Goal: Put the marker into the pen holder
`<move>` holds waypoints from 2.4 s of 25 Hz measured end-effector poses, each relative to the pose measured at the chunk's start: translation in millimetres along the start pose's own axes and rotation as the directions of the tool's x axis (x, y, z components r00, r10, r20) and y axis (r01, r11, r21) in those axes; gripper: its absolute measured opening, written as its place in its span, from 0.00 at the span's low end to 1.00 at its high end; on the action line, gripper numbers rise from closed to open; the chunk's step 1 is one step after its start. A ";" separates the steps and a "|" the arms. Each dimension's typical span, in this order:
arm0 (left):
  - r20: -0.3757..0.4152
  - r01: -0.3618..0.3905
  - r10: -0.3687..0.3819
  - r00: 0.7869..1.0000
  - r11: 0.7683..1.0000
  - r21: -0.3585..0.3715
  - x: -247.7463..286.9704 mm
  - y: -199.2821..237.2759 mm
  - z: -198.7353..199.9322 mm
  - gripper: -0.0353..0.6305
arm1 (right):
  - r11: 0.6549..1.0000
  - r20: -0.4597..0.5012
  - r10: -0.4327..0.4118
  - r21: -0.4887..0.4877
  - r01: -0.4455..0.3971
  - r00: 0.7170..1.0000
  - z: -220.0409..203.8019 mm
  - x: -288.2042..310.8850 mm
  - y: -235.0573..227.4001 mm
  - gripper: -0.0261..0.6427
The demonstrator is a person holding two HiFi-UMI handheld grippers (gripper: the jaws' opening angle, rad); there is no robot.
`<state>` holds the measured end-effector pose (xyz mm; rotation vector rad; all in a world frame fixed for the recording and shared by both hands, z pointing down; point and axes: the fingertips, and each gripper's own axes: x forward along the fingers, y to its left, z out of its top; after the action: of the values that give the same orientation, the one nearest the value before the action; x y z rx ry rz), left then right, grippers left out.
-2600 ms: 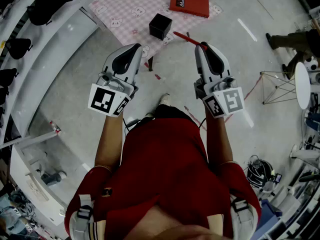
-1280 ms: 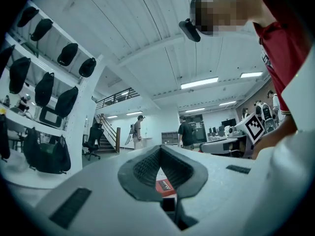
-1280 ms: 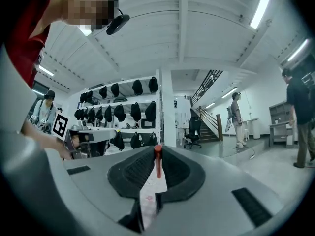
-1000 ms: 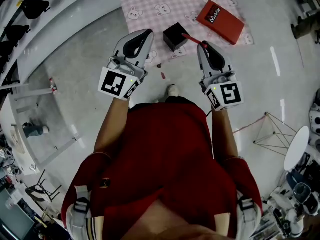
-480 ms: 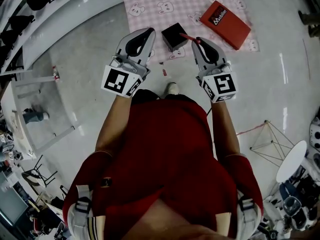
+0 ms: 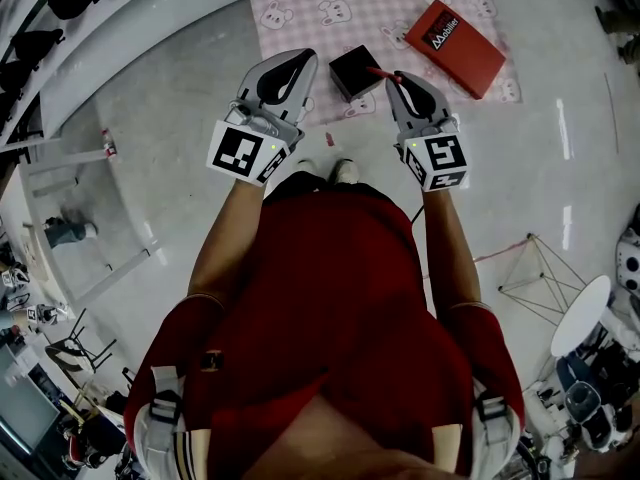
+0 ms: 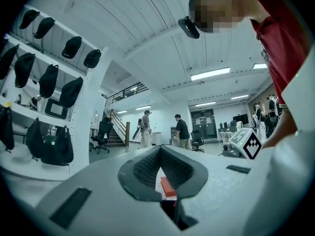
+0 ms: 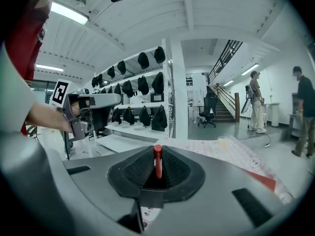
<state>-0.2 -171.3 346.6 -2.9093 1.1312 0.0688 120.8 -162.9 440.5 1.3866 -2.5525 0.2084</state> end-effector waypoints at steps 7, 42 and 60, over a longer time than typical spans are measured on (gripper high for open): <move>-0.014 0.035 -0.035 0.999 0.999 -0.012 -0.9 -2.6 -6.9 0.06 | 1.000 -0.051 -0.012 0.013 0.012 0.999 -22.3 15.2 -2.6 0.10; -0.081 0.015 -0.017 0.997 1.000 -0.026 -12.8 6.3 -25.0 0.06 | 0.999 -0.229 0.011 -0.046 -0.022 0.973 -93.9 69.2 -8.3 0.15; -0.056 0.064 -0.066 0.996 0.997 -0.036 -7.5 4.5 -20.2 0.06 | 0.999 -0.088 -0.038 -0.037 0.035 0.995 -35.4 49.0 -11.1 0.20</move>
<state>-8.1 -170.3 367.2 -2.9940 1.0521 0.0041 109.1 -200.2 487.9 1.3779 -2.4453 0.2121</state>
